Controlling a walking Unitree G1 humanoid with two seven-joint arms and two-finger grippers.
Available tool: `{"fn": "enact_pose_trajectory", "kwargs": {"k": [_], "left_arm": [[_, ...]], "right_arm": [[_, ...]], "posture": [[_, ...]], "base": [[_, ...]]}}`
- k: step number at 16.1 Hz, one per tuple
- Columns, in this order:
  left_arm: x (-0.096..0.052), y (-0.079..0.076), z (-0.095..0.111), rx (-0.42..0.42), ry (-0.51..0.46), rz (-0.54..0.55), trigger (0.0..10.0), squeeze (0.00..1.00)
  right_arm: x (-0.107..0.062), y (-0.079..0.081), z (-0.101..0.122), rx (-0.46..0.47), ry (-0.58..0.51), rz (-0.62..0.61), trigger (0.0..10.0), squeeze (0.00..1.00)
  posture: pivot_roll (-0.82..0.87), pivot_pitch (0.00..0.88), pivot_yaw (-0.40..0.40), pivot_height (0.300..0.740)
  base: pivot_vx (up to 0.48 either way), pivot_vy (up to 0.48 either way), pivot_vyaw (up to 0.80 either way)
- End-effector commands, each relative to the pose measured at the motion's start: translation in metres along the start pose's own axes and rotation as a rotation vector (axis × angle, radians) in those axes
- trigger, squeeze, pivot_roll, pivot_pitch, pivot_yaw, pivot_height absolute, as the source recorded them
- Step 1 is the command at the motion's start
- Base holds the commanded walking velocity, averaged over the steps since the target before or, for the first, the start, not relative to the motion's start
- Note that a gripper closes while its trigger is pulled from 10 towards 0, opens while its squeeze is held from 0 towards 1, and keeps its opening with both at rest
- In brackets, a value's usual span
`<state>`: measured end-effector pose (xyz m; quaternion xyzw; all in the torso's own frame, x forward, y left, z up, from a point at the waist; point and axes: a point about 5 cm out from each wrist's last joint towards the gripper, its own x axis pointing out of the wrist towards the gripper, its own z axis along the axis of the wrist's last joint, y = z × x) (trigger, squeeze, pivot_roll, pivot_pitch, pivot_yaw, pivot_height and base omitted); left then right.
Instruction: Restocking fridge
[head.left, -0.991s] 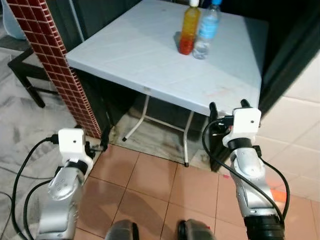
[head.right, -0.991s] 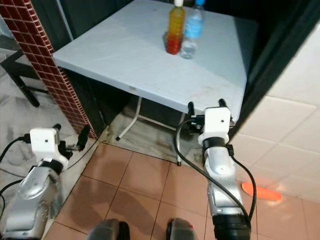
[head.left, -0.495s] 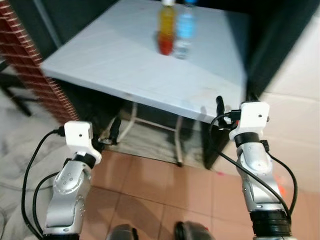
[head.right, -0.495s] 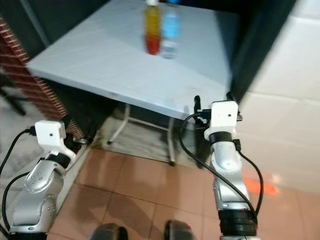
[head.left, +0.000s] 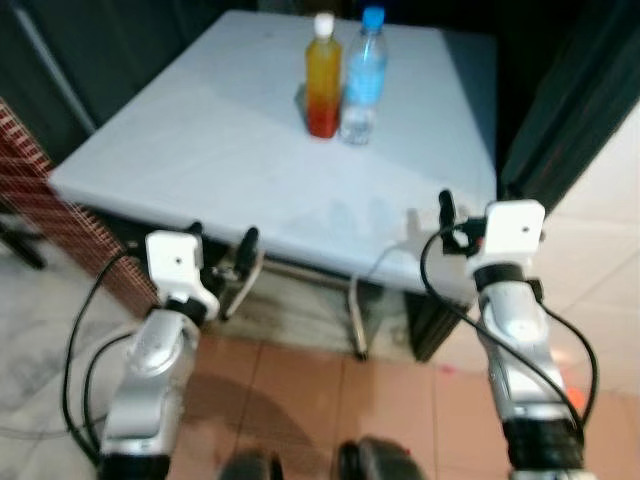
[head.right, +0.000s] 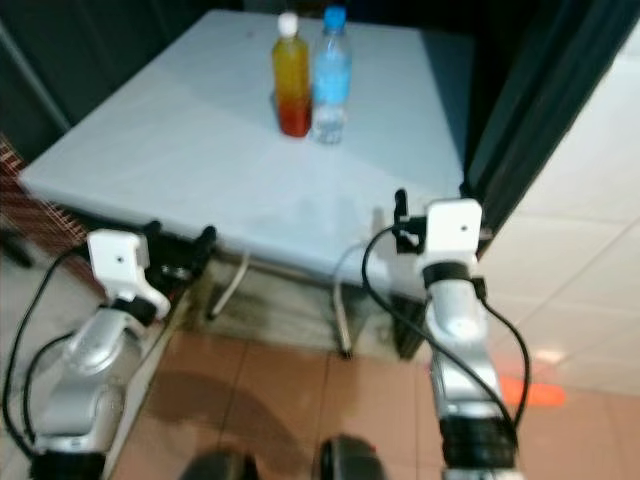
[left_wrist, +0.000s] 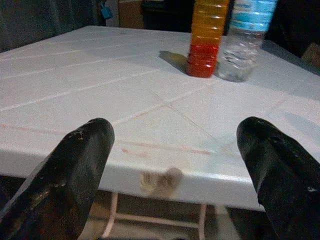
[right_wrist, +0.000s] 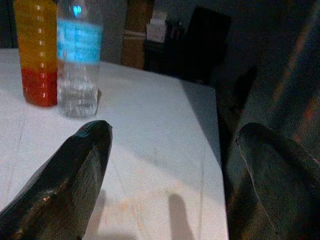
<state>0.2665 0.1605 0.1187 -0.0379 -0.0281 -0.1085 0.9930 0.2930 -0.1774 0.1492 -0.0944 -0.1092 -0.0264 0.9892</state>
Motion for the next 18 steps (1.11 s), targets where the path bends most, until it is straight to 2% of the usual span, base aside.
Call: {"fn": "enact_pose_trajectory", "kwargs": {"k": [1,4,6,10,14,15,16,18], "left_arm": [[-0.004,0.008,-0.001,0.030,0.010,0.018,10.0,0.00],[-0.003,0.008,0.001,0.028,-0.001,0.027,10.0,0.00],[0.000,0.008,0.008,0.015,-0.044,0.033,10.0,0.00],[0.004,0.007,0.010,0.003,-0.060,0.016,10.0,0.00],[0.005,0.007,0.008,-0.005,-0.057,0.021,10.0,0.00],[0.005,0.007,0.008,-0.006,-0.057,0.021,10.0,0.00],[0.005,0.007,0.008,-0.010,-0.052,0.017,10.0,0.00],[0.005,0.007,0.008,-0.006,-0.057,0.020,10.0,0.00]], "right_arm": [[0.002,0.007,0.005,0.010,-0.019,0.014,10.0,0.00],[0.002,0.008,0.008,-0.026,-0.045,0.023,10.0,0.00],[0.005,0.008,0.014,-0.065,-0.079,0.018,10.0,0.00],[0.017,0.003,0.024,-0.089,-0.128,0.022,10.0,0.00],[0.031,-0.007,0.032,-0.107,-0.161,-0.003,10.0,0.00],[0.033,-0.007,0.032,-0.115,-0.149,-0.013,10.0,0.00],[0.033,-0.006,0.031,-0.084,-0.144,-0.008,10.0,0.00],[0.031,-0.007,0.032,-0.123,-0.165,-0.023,10.0,0.00]], "posture": [[-0.02,0.122,0.043,0.740],[-0.02,0.121,0.042,0.740],[-0.03,0.120,0.042,0.740],[-0.04,0.117,0.046,0.740],[-0.04,0.115,0.042,0.740],[-0.04,0.114,0.041,0.740],[-0.04,0.114,0.041,0.740],[-0.04,0.113,0.042,0.740]], "base": [[0.000,0.000,0.00],[0.000,0.000,0.00],[0.000,0.000,0.00],[0.128,0.000,0.00],[0.319,0.352,0.00],[0.307,0.368,-0.40],[0.311,0.368,-0.61],[0.307,0.368,-0.80]]}}
